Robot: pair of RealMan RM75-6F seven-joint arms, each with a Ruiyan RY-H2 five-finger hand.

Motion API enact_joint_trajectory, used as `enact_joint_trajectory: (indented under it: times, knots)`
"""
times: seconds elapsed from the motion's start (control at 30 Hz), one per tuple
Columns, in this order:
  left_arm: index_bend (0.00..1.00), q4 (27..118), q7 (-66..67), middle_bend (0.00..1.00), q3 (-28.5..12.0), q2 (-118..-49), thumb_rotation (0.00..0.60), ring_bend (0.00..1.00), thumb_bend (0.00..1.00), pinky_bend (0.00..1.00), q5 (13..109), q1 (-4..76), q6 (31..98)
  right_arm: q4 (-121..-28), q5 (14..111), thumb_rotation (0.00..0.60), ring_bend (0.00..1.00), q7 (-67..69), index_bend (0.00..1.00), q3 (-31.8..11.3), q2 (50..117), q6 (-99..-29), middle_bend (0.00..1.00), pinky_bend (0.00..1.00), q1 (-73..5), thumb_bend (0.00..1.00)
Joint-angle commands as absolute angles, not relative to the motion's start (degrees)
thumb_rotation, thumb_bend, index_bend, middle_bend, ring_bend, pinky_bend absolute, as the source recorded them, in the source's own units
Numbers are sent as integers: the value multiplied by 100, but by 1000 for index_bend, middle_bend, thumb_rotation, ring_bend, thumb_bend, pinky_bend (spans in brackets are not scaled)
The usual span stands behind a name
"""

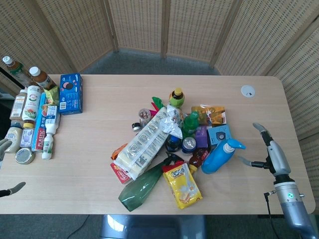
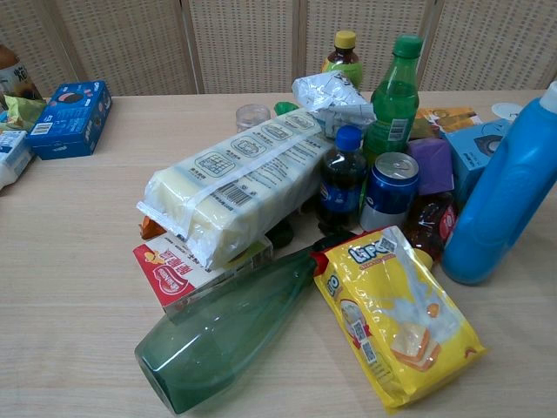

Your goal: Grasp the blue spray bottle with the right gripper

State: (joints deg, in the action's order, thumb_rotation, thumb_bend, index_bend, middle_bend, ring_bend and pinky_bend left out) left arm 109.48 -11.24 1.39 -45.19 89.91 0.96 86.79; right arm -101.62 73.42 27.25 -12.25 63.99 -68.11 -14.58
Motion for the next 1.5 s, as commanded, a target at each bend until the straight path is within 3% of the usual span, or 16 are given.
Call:
enact_joint_trajectory:
  times: [0.03,0.5,0.9,0.93,1.0,1.03,1.1,1.17,1.23,1.4,1.43,1.5]
  knots:
    - [82,10953,-1112,0,150,-4524,600,0,0,0,9003,100,8663,-10261,7229,558,0,2660,0,-1271,6498,-6756,0,0,-1522,0]
    - [82,10942,-1148,0,133,-4513,600,0,0,0,8972,98,8666,-10946,7546,556,0,3571,0,-1206,6240,-6219,0,0,-1686,0]
    - [82,10908,-1207,0,107,-4492,600,0,0,0,8901,109,8641,-10700,7201,571,0,2880,4,-1235,6847,-6358,0,0,-1873,0]
    - [82,10902,-1216,0,104,-4493,600,0,0,0,8889,112,8634,-10659,7115,584,0,2774,56,-1281,6973,-6522,20,0,-1844,0]
    - [83,10898,-1231,0,101,-4491,600,0,0,0,8880,115,8625,-10610,6908,600,0,2604,261,-1369,7188,-6782,218,0,-1792,0]
    - [83,10897,-1233,0,101,-4489,600,0,0,0,8881,116,8622,-10581,6773,600,19,2526,396,-1426,7301,-6884,387,0,-1780,0]
    - [83,10897,-1234,0,103,-4487,600,0,0,0,8888,115,8624,-10551,6597,600,95,2507,560,-1494,7425,-6968,602,0,-1759,0]
    - [82,10897,-1233,0,105,-4489,600,0,0,0,8898,112,8630,-10507,6448,600,203,2562,695,-1584,7542,-7073,726,0,-1720,0]
    - [82,10898,-1214,0,106,-4496,600,0,0,0,8897,112,8627,-10451,6383,600,265,2508,784,-1628,7620,-7173,793,0,-1690,0]
    - [82,10914,-1151,0,110,-4521,600,0,0,0,8899,115,8612,-10403,6446,600,304,2435,844,-1650,7626,-7272,836,0,-1631,0]
    - [82,10919,-1142,0,113,-4526,600,0,0,0,8905,116,8608,-10407,6465,600,311,2437,849,-1661,7623,-7300,840,27,-1617,0]
    - [82,10928,-1131,0,120,-4531,600,0,0,0,8914,117,8598,-10422,6505,600,317,2428,843,-1690,7606,-7338,842,213,-1604,0]
